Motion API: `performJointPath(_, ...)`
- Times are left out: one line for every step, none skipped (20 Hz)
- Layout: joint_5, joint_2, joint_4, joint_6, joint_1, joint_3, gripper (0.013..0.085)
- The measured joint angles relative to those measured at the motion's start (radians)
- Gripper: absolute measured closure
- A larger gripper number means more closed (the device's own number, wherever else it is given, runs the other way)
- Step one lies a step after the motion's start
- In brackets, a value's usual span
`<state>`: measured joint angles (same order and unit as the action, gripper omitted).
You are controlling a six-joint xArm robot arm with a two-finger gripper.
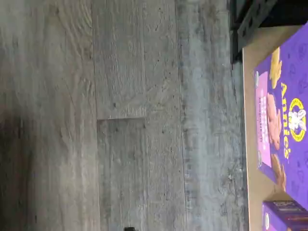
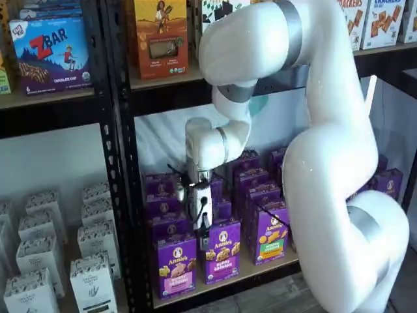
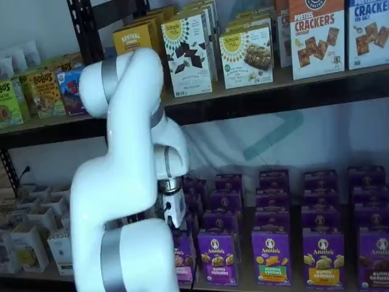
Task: Pick up the purple box with a pink patch in the middle, on the bottom shelf, the first box from the left
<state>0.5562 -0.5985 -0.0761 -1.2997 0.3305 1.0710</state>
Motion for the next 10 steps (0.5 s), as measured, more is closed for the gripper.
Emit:
performJointPath(-0.018, 0.002, -0.008, -0.008, 0.0, -0.009, 0.013)
performJointPath(-0.041, 0.007, -0.019, -0.018, 0.001, -0.023, 0.013)
performJointPath(-0.054, 0.011, -0.026, -0.024, 0.001, -0.031, 0.013)
performJointPath(-0.059, 0.013, -0.028, -0.026, 0.001, -0.037, 0.013)
performJointPath(-0.06, 0.015, -0.024, -0.023, 0.001, -0.039, 0.013)
performJointPath(-0.061, 0.015, -0.023, -0.022, 0.001, -0.042, 0.013)
performJointPath(-0.066, 0.016, -0.027, -0.026, 0.001, -0.045, 0.013)
performJointPath(-0.072, 0.016, -0.033, -0.031, 0.001, -0.048, 0.013)
performJointPath(-0.078, 0.016, -0.035, -0.033, 0.002, -0.051, 0.013)
performJointPath(-0.085, 0.015, -0.034, -0.031, 0.003, -0.053, 0.013)
